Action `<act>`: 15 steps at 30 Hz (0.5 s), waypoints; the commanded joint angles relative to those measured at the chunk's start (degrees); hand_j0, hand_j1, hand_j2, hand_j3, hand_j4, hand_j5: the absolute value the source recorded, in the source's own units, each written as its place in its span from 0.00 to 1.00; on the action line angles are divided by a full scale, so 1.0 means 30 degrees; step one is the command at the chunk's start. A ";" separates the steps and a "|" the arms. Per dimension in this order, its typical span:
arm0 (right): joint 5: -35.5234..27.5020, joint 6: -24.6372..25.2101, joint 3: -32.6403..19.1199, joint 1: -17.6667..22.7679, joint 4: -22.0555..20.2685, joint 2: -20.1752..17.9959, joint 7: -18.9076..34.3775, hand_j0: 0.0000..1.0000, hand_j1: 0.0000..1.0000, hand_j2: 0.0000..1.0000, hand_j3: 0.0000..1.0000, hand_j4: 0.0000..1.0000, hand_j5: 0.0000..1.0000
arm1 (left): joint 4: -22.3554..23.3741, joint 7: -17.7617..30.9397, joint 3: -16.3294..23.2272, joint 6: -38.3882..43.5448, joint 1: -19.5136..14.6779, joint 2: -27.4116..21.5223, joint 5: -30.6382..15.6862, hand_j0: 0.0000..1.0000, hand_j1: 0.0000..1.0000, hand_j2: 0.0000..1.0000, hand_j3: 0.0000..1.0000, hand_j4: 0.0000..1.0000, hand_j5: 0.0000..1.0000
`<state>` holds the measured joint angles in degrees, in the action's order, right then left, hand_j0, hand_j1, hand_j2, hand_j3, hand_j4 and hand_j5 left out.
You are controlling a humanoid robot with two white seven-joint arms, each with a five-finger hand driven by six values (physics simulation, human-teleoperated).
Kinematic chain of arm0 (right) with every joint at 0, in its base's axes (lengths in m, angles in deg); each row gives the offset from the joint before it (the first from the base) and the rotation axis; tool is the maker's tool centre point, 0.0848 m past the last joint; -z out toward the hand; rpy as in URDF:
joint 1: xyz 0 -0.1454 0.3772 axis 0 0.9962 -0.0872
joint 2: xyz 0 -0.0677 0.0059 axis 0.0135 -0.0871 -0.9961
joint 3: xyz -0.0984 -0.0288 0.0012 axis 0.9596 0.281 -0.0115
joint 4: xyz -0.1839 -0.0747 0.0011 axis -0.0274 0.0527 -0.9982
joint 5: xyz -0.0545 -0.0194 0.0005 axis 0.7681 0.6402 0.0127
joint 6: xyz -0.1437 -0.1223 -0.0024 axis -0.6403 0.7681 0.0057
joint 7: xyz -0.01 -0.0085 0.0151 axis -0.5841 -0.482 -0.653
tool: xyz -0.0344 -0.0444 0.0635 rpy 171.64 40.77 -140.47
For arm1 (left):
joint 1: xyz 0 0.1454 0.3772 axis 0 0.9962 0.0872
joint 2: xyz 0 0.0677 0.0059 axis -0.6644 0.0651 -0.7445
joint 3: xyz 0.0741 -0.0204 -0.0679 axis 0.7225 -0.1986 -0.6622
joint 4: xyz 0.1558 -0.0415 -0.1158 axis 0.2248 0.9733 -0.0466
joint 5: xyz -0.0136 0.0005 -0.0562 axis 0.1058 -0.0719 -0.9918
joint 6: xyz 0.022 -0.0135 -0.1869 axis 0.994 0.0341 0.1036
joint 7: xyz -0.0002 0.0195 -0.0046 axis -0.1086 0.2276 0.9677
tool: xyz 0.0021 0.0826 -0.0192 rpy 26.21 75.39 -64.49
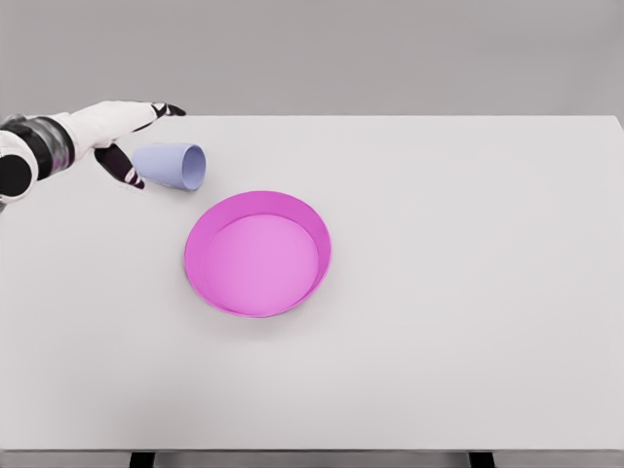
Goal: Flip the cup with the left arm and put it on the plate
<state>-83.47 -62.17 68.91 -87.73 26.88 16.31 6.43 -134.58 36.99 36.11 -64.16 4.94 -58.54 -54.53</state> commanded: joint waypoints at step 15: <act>-0.0007 -0.0001 -0.0003 0.0000 -0.0003 0.0001 0.0002 1.00 1.00 1.00 1.00 1.00 1.00 | 0.2155 -0.0008 0.0256 -0.0034 -0.0029 0.2362 0.2969 1.00 1.00 1.00 1.00 1.00 1.00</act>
<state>-83.47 -62.17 68.91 -87.73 26.88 16.31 6.43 -128.40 36.99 36.90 -64.13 4.86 -51.68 -46.85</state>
